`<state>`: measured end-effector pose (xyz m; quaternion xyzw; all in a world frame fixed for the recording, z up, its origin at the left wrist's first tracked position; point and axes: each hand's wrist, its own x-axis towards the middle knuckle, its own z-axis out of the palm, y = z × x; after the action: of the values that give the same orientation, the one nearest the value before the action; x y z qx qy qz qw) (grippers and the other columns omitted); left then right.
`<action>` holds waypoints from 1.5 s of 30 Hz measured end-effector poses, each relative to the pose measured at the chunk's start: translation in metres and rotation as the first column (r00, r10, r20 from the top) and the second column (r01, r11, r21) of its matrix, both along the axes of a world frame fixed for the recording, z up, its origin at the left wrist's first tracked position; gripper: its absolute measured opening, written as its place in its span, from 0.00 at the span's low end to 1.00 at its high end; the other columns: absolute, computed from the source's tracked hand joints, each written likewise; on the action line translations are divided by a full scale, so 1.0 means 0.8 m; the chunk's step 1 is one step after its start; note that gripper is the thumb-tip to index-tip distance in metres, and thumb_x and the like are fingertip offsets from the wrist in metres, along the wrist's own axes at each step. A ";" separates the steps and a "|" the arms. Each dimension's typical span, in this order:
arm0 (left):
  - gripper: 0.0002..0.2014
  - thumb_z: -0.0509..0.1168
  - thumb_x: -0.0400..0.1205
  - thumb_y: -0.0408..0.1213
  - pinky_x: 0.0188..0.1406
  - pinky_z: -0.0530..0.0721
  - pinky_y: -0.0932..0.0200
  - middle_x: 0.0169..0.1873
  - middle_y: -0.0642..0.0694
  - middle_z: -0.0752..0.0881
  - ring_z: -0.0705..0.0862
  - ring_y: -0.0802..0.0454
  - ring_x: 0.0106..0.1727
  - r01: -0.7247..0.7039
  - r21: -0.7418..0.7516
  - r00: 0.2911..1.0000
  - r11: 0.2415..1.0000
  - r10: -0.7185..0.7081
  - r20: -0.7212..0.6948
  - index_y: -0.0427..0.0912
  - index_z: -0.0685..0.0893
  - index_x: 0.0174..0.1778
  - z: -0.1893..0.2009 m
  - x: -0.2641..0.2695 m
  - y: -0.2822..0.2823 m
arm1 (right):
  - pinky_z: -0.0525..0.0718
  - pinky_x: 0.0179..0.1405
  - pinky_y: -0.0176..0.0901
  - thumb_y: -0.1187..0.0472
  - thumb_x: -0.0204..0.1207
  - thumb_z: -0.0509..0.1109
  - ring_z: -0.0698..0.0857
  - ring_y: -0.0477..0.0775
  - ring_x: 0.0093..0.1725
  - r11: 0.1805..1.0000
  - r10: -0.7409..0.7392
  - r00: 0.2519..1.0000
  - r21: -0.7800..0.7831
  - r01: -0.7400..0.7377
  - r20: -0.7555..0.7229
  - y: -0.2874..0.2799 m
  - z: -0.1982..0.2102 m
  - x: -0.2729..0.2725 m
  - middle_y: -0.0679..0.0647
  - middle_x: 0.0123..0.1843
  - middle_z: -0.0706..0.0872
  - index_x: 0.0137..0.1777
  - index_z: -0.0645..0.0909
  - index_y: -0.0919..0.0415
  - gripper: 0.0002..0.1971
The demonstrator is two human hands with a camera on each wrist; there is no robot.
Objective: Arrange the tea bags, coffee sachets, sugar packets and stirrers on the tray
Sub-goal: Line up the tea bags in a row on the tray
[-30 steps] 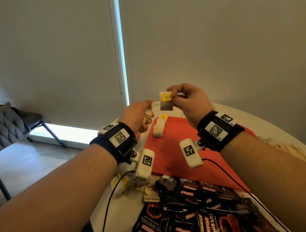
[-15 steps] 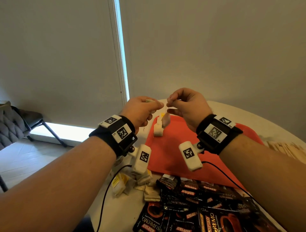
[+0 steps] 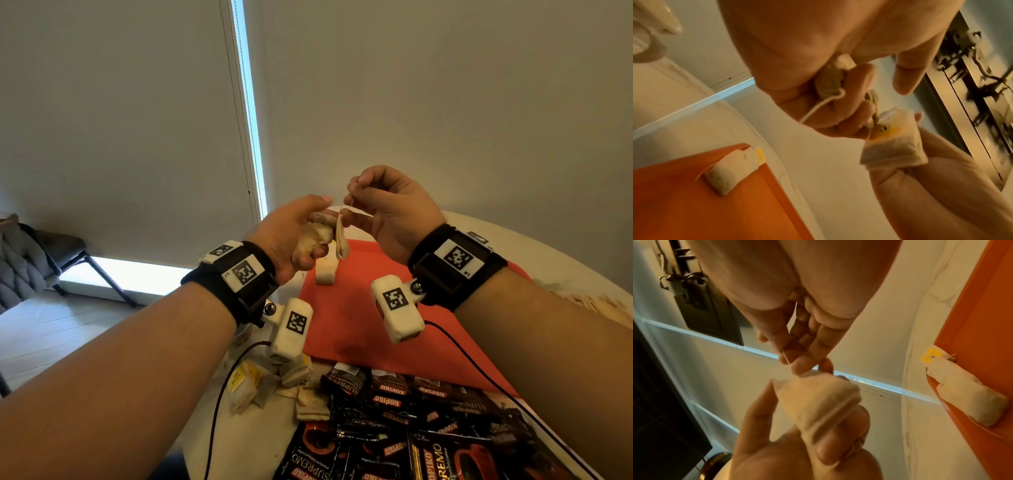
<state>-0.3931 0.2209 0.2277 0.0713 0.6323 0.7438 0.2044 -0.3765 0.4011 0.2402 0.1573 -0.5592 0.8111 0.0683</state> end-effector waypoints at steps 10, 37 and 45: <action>0.08 0.73 0.84 0.31 0.19 0.68 0.65 0.43 0.40 0.85 0.76 0.56 0.27 -0.133 -0.154 0.977 0.979 0.103 -0.188 0.40 0.88 0.58 0.005 -0.004 0.008 | 0.90 0.42 0.50 0.75 0.80 0.70 0.90 0.57 0.47 0.993 -0.105 0.992 -0.042 0.108 0.066 0.004 -0.001 -0.005 0.58 0.46 0.87 0.51 0.80 0.61 0.08; 0.10 0.71 0.83 0.44 0.17 0.69 0.65 0.42 0.43 0.83 0.72 0.56 0.27 -0.337 -0.255 0.938 0.906 0.347 -0.005 0.40 0.85 0.44 -0.015 -0.049 -0.015 | 0.90 0.50 0.50 0.66 0.70 0.85 0.90 0.60 0.43 0.698 -0.456 0.699 0.709 -0.104 0.551 -0.024 -0.092 -0.047 0.61 0.42 0.92 0.49 0.91 0.70 0.11; 0.10 0.71 0.84 0.43 0.21 0.69 0.64 0.42 0.44 0.83 0.73 0.55 0.28 -0.326 -0.244 0.941 0.914 0.338 0.010 0.41 0.85 0.43 -0.015 -0.050 -0.018 | 0.89 0.43 0.45 0.65 0.80 0.76 0.88 0.54 0.36 0.744 -0.398 0.669 0.647 -0.164 0.627 -0.037 -0.091 -0.052 0.59 0.38 0.89 0.50 0.83 0.69 0.07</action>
<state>-0.4330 0.2068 0.2154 -0.0814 0.7145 0.6879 0.0986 -0.4180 0.3714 0.1671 -0.2073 -0.7944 0.5465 -0.1652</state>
